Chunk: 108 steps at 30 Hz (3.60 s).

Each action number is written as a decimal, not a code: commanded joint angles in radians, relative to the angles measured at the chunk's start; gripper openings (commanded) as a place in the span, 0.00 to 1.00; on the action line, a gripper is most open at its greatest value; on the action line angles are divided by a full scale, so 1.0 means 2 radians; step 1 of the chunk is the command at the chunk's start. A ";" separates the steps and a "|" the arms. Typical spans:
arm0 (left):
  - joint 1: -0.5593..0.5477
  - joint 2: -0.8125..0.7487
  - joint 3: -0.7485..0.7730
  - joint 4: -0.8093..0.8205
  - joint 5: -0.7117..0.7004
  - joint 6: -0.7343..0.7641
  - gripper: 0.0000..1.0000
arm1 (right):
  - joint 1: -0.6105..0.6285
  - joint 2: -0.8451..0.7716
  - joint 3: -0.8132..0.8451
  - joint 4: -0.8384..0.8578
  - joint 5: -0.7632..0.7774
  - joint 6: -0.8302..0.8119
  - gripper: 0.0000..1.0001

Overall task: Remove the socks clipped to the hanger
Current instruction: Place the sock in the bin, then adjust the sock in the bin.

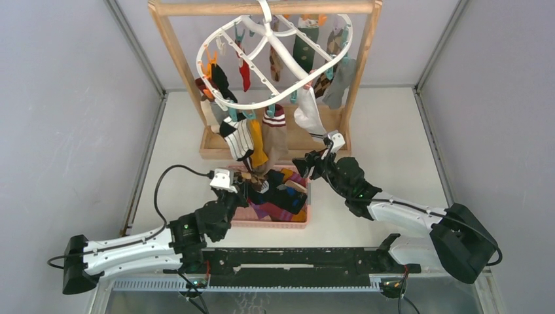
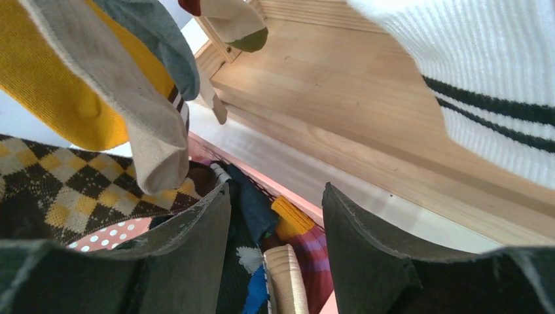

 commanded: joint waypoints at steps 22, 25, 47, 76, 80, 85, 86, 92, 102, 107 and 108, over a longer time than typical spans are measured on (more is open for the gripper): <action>0.006 0.000 0.056 0.017 -0.078 0.054 0.04 | 0.060 -0.037 -0.040 0.054 0.006 -0.006 0.61; 0.024 0.008 0.051 0.018 -0.057 0.043 0.05 | 0.069 -0.049 -0.046 0.051 0.011 -0.009 0.62; 0.114 0.173 -0.061 0.096 0.089 -0.095 0.56 | 0.119 -0.083 -0.084 0.050 0.049 -0.022 0.62; -0.080 0.097 0.053 -0.195 -0.087 -0.182 1.00 | 0.188 -0.149 -0.121 0.000 0.115 -0.004 0.62; -0.100 0.094 0.081 -0.227 -0.124 -0.187 1.00 | 0.188 -0.164 -0.126 -0.009 0.115 -0.007 0.63; -0.098 0.101 0.108 -0.222 -0.167 -0.161 1.00 | 0.187 -0.180 -0.136 -0.009 0.116 -0.013 0.64; -0.093 0.104 0.114 -0.216 -0.172 -0.150 1.00 | 0.186 -0.181 -0.137 -0.007 0.113 -0.013 0.65; 0.009 0.101 0.105 -0.109 -0.081 -0.060 1.00 | 0.178 -0.167 -0.141 0.017 0.092 -0.016 0.65; 0.133 0.151 0.094 -0.003 0.066 -0.010 0.81 | 0.164 -0.107 -0.141 0.056 0.069 -0.014 0.65; 0.141 0.199 0.098 0.015 0.094 -0.008 0.49 | 0.161 -0.097 -0.146 0.062 0.069 -0.012 0.65; 0.143 0.206 0.099 0.017 0.095 -0.011 0.48 | 0.160 -0.099 -0.145 0.060 0.068 -0.013 0.65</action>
